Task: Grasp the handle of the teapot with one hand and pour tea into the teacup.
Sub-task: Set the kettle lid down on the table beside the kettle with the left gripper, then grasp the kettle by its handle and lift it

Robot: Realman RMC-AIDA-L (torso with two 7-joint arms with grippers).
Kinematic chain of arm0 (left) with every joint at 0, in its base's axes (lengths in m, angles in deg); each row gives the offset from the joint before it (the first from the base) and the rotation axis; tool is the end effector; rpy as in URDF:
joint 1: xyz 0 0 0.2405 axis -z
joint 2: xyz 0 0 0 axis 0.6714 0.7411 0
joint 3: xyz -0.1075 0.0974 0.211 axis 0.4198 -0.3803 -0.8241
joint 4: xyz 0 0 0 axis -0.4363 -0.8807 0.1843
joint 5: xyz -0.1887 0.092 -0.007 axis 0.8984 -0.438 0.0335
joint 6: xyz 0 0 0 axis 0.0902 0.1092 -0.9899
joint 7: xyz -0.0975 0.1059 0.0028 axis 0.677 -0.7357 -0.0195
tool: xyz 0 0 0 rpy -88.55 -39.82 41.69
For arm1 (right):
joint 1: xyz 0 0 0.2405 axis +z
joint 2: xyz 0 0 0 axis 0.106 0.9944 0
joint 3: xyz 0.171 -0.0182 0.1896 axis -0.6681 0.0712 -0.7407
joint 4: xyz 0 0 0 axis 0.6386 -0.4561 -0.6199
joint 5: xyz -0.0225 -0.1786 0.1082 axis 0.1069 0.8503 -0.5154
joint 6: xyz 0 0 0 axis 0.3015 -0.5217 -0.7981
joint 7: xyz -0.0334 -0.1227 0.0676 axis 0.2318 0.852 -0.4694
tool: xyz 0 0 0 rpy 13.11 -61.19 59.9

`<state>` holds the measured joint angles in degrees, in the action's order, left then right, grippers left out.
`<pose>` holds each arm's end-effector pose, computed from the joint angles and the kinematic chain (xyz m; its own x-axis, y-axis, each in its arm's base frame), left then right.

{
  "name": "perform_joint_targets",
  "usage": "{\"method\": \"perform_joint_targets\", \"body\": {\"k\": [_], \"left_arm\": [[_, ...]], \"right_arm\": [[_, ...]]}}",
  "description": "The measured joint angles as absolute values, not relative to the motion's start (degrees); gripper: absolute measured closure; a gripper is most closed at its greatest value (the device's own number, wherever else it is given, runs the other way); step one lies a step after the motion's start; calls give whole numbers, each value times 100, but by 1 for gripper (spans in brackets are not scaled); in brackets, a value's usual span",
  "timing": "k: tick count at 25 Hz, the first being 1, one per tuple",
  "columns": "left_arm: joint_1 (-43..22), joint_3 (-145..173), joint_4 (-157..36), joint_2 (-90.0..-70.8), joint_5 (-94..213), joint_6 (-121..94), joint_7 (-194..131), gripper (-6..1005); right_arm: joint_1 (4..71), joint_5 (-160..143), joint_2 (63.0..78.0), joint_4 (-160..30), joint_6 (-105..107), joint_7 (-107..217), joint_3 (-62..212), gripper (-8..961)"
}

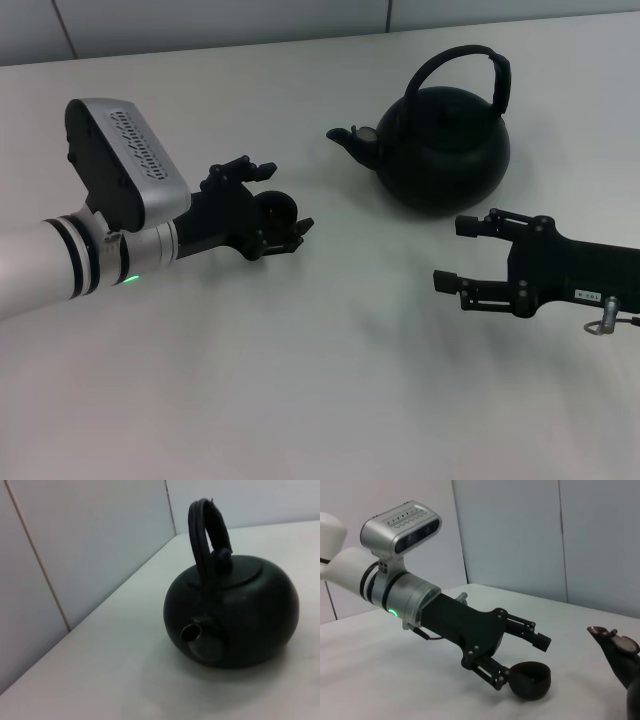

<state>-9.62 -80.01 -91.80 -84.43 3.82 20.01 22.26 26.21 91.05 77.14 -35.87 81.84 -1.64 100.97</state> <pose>-0.2221 0.3633 -0.1071 0.9712 0.0147 0.2377 0.1271 -0.8762 -0.4648 0.3215 0.2734 -0.0042 0.8102 -0.2393 -0.5350 -0.4458 -0.8442 -0.2975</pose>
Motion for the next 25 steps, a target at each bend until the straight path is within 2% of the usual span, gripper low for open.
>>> {"method": "perform_joint_targets", "body": {"k": [1,7,13,19,25], "left_arm": [[-1010,-7999,-9234,-8437,383,2045,2230,159],[-1377,-8019,-9726,-8402,374,2124,2302,159],[-2198,-7655,-10347,-8301,332,2372,2436,158],[-2451,-7438,-10334,-8230,328,2582,2469,158],[-2511,-7420,-10208,-8204,283,2630,2470,158]], "right_arm": [[2619,9117,7714,-3585,8185,-164,10097,139],[2568,9080,7714,-3549,8358,-127,10014,139],[2214,8139,7714,-3495,8777,257,9637,139],[1991,7108,7716,-3810,8581,466,9266,138],[2226,6610,7722,-4227,7779,654,8986,137]]}}
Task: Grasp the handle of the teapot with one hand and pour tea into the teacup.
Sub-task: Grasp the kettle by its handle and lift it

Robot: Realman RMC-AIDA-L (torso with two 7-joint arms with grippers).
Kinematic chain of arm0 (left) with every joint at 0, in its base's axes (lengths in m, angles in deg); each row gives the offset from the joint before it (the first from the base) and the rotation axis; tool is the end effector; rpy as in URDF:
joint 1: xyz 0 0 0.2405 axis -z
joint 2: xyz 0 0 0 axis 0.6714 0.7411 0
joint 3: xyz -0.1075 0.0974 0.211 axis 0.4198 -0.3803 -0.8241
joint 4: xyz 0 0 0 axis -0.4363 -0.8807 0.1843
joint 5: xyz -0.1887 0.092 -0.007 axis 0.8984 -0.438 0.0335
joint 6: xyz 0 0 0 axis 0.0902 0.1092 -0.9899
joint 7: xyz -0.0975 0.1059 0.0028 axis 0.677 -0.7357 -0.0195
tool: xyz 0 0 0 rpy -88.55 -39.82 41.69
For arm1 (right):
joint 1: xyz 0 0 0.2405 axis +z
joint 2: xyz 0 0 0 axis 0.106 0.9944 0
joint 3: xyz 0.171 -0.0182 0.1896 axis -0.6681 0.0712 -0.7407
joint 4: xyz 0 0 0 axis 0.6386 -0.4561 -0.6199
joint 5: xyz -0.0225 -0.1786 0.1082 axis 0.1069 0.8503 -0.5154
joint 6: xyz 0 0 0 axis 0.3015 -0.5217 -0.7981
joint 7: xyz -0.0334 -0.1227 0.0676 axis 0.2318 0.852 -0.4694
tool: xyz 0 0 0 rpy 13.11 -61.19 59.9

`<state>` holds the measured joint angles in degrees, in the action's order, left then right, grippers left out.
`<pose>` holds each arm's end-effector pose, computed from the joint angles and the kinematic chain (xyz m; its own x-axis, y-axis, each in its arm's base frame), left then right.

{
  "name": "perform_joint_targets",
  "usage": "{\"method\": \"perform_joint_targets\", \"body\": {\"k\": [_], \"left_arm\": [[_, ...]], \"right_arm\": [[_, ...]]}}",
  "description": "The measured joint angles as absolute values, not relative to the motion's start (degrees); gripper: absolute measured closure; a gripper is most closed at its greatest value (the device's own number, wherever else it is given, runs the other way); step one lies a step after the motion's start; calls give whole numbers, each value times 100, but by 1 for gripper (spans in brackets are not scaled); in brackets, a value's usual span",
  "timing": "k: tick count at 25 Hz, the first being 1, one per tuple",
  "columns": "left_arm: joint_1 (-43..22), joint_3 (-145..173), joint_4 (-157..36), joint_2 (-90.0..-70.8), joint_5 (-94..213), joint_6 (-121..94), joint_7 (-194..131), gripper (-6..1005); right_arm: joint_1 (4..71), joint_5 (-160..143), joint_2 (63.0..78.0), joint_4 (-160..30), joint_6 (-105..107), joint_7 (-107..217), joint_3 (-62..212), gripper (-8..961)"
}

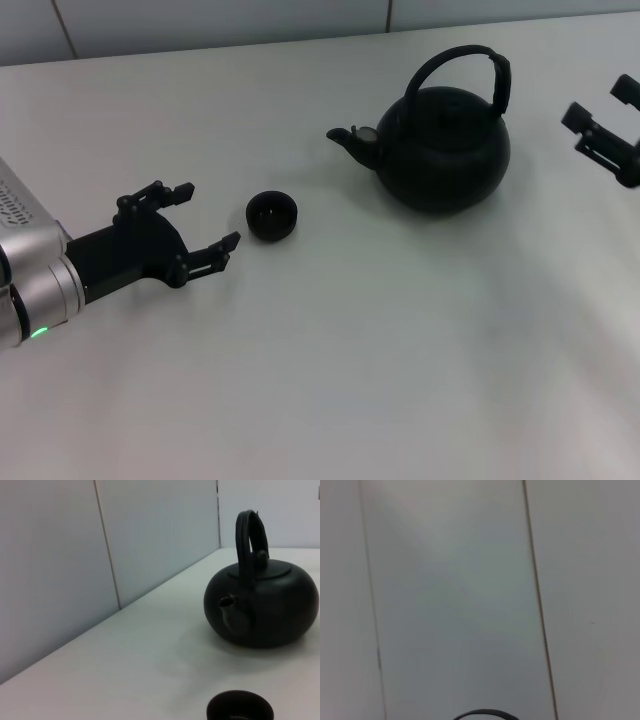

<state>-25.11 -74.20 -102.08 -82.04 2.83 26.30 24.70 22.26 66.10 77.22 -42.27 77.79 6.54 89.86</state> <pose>-0.2713 0.3262 -0.0626 0.9273 0.1145 0.3563 0.2944 -0.8109 -0.5057 0.3494 0.2795 0.0507 0.6292 -0.0149 -0.7771 -0.6851 -0.4828 -0.5455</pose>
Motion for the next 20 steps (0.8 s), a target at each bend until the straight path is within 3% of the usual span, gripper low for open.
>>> {"method": "perform_joint_targets", "body": {"k": [8,20], "left_arm": [[-2522,-7418,-10196,-8254,32,2672,2551,159],[-2498,-7425,-10190,-8242,16,2674,2614,159]], "right_arm": [[2804,6584,7724,-4467,6877,660,9004,139],[3148,6636,7710,-4604,6179,666,9233,140]]}}
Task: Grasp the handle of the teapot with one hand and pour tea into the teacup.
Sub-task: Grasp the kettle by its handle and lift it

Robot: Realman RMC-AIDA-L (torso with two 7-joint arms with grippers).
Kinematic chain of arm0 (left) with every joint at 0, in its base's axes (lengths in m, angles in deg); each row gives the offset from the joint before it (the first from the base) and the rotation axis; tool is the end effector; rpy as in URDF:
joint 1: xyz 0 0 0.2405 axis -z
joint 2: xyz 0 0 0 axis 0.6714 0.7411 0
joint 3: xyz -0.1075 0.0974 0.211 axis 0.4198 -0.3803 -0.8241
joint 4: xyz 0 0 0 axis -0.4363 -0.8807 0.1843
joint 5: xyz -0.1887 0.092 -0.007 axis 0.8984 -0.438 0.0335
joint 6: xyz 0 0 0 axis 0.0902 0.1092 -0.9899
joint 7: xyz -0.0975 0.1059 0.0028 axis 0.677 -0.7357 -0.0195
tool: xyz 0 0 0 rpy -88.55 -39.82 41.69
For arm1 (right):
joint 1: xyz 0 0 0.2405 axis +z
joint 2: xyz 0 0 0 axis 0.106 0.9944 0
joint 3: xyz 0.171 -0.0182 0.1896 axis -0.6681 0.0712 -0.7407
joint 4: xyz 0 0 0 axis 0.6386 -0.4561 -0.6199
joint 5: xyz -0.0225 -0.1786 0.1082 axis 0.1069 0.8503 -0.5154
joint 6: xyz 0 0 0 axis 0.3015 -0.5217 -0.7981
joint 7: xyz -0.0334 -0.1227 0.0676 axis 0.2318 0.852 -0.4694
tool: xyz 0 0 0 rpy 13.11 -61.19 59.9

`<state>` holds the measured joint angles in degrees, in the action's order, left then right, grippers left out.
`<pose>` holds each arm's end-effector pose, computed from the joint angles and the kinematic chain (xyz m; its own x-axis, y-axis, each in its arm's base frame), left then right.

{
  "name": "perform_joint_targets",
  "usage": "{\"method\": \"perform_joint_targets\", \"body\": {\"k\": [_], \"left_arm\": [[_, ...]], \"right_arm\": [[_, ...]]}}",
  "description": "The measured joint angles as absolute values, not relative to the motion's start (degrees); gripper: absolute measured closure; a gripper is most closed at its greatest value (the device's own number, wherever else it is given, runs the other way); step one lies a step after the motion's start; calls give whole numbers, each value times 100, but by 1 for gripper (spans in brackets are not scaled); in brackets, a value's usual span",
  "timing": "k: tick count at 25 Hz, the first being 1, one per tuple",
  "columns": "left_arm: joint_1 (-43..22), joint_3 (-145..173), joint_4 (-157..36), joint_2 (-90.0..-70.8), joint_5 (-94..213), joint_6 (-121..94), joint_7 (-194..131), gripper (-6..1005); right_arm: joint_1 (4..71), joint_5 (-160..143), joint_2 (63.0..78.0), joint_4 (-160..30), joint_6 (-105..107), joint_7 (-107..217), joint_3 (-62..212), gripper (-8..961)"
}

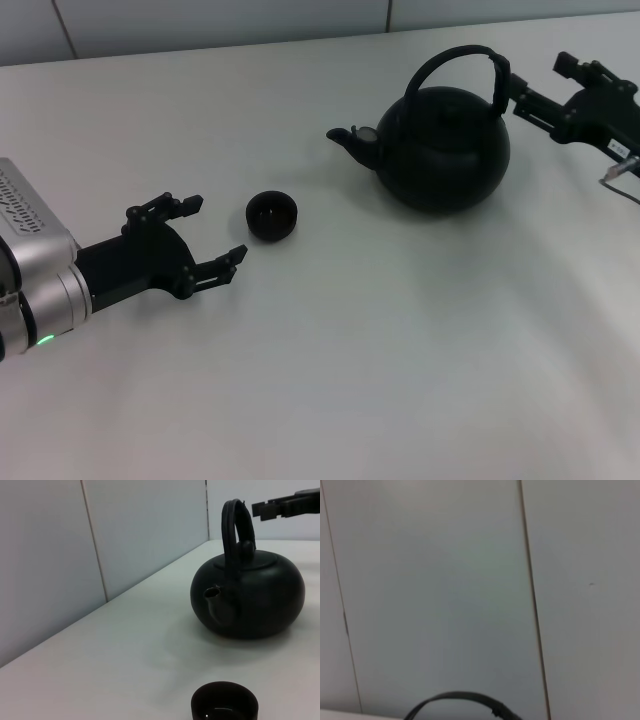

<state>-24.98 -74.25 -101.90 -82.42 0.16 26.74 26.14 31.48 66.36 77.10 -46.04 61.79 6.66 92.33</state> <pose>-0.2717 0.3223 -0.0685 0.9327 0.1251 0.3381 0.2860 -0.8277 -0.4828 0.3354 0.3419 0.0281 0.6705 -0.1201 -0.7321 -0.6966 -0.4415 -0.5656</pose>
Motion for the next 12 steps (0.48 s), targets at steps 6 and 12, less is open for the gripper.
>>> {"method": "perform_joint_targets", "body": {"k": [6,12], "left_arm": [[-2492,-7433,-10190,-8234,16,2674,2616,158],[-2500,-7460,-10190,-8242,17,2674,2615,158]], "right_arm": [[3277,6614,7714,-4670,5938,667,9351,145],[3423,6606,7714,-4720,5714,667,9350,151]]}}
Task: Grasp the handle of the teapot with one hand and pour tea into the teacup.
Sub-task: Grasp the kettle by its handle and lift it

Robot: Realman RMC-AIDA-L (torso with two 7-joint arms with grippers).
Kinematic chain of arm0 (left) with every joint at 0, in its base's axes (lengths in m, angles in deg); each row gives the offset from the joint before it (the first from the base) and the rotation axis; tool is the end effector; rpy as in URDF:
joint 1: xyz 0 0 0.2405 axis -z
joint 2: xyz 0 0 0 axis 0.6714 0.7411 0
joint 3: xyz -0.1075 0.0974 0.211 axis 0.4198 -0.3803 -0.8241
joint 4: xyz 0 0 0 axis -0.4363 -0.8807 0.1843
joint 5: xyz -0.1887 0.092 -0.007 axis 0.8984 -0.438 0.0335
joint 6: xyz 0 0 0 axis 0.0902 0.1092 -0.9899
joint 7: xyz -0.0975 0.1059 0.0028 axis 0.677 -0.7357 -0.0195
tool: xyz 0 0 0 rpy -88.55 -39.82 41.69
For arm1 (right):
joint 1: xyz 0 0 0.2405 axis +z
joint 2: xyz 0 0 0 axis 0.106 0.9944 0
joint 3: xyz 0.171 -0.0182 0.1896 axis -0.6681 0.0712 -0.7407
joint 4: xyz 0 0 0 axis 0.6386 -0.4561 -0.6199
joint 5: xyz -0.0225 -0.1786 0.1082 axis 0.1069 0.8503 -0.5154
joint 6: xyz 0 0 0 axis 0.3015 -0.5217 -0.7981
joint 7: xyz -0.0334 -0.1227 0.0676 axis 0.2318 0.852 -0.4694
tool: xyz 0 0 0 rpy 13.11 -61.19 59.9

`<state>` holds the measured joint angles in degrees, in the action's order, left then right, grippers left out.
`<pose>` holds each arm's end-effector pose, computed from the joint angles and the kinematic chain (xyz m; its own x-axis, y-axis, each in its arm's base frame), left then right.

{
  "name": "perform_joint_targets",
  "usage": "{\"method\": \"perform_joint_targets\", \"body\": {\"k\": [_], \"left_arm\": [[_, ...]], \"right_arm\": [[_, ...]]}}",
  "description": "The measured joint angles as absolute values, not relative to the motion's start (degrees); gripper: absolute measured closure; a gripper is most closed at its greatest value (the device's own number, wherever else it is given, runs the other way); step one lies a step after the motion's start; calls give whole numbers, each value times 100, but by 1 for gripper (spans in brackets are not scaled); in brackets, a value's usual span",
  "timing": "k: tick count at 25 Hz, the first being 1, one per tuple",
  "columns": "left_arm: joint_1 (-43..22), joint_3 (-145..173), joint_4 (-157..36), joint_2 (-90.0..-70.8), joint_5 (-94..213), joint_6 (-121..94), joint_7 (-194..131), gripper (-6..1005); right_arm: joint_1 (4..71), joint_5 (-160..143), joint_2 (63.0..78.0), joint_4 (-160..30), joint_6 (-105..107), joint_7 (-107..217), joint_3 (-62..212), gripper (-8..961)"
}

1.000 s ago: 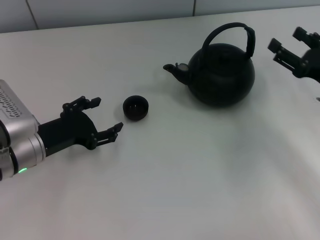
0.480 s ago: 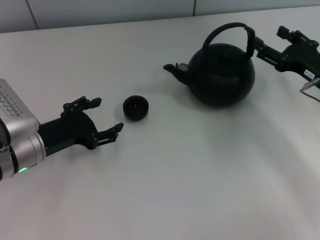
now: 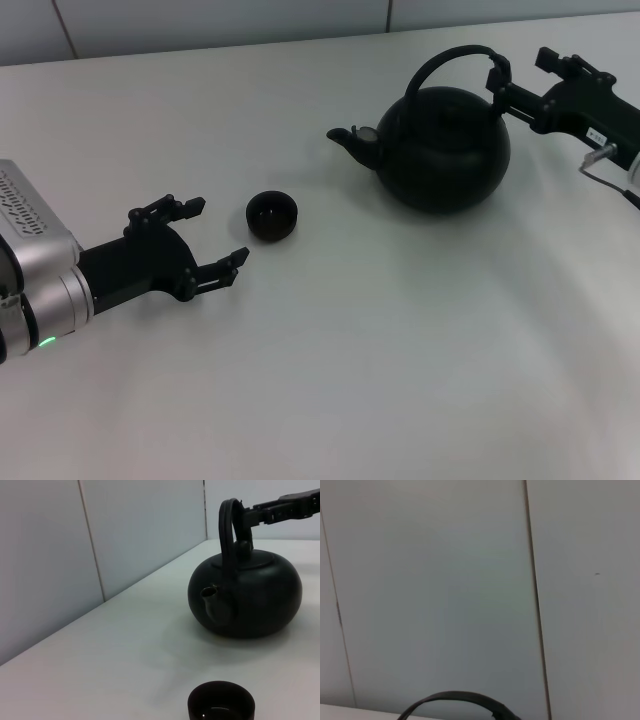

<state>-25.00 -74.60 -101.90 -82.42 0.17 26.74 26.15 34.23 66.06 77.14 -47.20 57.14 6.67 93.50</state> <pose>-0.2714 0.3213 -0.0698 0.9335 0.1248 0.3362 0.2836 -0.8308 -0.4789 0.3285 0.3588 0.0204 0.6824 -0.1495 -0.7156 -0.6956 -0.4337 -0.5728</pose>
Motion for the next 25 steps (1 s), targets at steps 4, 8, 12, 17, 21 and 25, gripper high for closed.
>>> {"method": "perform_joint_targets", "body": {"k": [4,8,12,17,21,25], "left_arm": [[-2502,-7466,-10191,-8240,17,2674,2610,158],[-2500,-7476,-10192,-8239,19,2674,2608,158],[-2493,-7445,-10195,-8251,-100,2674,2610,159],[-2489,-7429,-10208,-8264,-226,2674,2677,159],[-2503,-7421,-10247,-8263,-231,2674,2680,159],[-2514,-7420,-10258,-8261,-230,2674,2682,159]], "right_arm": [[3491,6605,7714,-4750,5601,667,9350,154],[3551,6604,7715,-4760,5521,668,9350,245],[3653,6608,7714,-4805,5365,667,9350,403],[3732,6623,7714,-4887,5286,746,9350,531],[3765,6623,7714,-4972,5280,928,9348,633],[3769,6615,7714,-4978,5279,972,9349,751]]}}
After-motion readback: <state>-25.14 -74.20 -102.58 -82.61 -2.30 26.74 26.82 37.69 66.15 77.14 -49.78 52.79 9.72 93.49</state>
